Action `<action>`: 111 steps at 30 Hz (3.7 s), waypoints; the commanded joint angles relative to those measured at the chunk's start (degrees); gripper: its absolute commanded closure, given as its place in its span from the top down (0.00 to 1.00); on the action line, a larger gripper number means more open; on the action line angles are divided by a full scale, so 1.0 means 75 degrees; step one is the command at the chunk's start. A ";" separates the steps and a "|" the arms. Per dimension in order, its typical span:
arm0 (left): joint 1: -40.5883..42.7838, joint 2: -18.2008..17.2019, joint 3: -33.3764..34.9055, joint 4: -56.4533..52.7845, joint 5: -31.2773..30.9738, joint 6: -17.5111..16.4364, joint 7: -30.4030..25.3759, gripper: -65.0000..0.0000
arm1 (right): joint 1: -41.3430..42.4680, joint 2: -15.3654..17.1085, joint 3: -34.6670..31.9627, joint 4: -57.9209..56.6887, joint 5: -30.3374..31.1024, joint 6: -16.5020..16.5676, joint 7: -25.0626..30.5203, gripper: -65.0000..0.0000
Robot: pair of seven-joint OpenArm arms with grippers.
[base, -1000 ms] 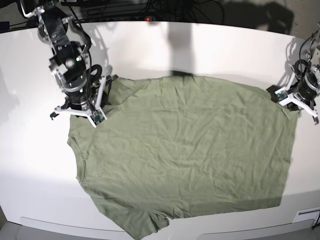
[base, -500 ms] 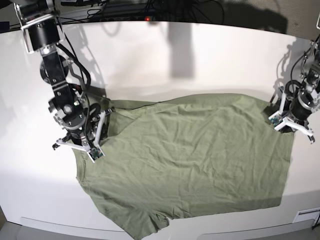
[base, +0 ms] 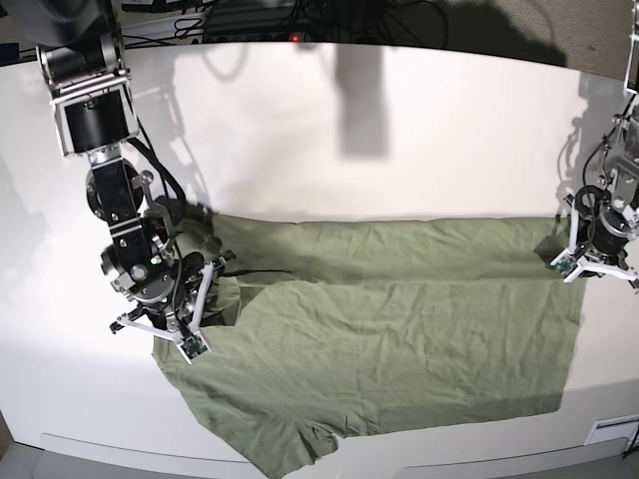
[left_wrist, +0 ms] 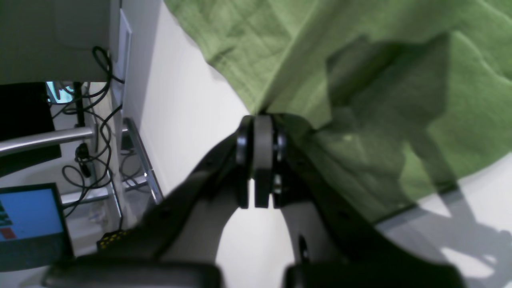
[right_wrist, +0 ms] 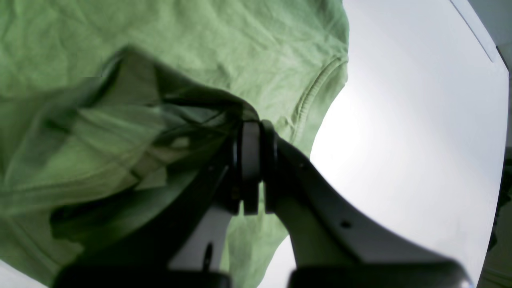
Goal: Fold the T-shirt properly
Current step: 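Lift the shoulder edge and pull it over the shirt toward the hem, then open both grippers to release the folded shoulder edge, then regrasp the shirt fabric near the fold with both grippers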
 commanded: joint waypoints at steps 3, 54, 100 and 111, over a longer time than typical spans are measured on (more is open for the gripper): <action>-0.0169 -0.0157 -0.0061 0.0079 -0.0003 0.0175 -0.0111 0.00 | 0.0233 0.0061 0.0044 0.0093 0.0020 0.0245 0.0347 0.00; -0.0230 0.0603 -0.0061 -0.1037 -0.0941 0.2087 -0.1510 0.43 | 0.0233 0.0076 -0.0111 -0.0408 0.0149 -0.0303 0.1996 0.45; -0.0146 0.0606 -0.0061 -0.1037 -0.0944 0.2087 -0.1405 0.43 | -0.0478 -0.0909 0.1702 -0.0166 0.2486 0.1469 -0.0055 0.45; -0.0149 0.0606 -0.0061 -0.1037 -0.0944 0.2087 -0.1411 0.43 | 0.0297 -0.0979 0.1702 -0.1792 0.2460 0.1393 0.0379 0.45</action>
